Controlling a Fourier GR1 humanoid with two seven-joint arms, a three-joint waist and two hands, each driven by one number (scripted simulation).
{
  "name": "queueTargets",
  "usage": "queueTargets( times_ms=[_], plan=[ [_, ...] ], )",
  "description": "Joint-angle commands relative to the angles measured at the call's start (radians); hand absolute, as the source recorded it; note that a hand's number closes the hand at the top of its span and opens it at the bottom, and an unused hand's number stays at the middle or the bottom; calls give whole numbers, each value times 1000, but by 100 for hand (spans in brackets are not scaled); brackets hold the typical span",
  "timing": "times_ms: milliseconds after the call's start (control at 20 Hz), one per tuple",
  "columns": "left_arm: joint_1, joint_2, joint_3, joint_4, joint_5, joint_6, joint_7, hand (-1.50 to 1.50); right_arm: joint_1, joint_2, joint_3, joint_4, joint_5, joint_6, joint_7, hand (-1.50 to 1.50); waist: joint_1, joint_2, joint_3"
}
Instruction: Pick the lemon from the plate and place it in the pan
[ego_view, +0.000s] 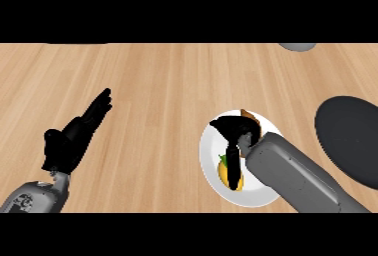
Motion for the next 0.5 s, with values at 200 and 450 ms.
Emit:
queueTargets(
  times_ms=[200, 450],
  plan=[
    [23, -1, 27, -24, -1, -33, 14, 0, 5, 59, 33, 0, 32, 49, 202, -150, 0, 0, 1],
    [1, -44, 24, 20, -50, -14, -7, 0, 16, 35, 32, -27, 56, 107, 201, -150, -6, 1, 1]
  ],
)
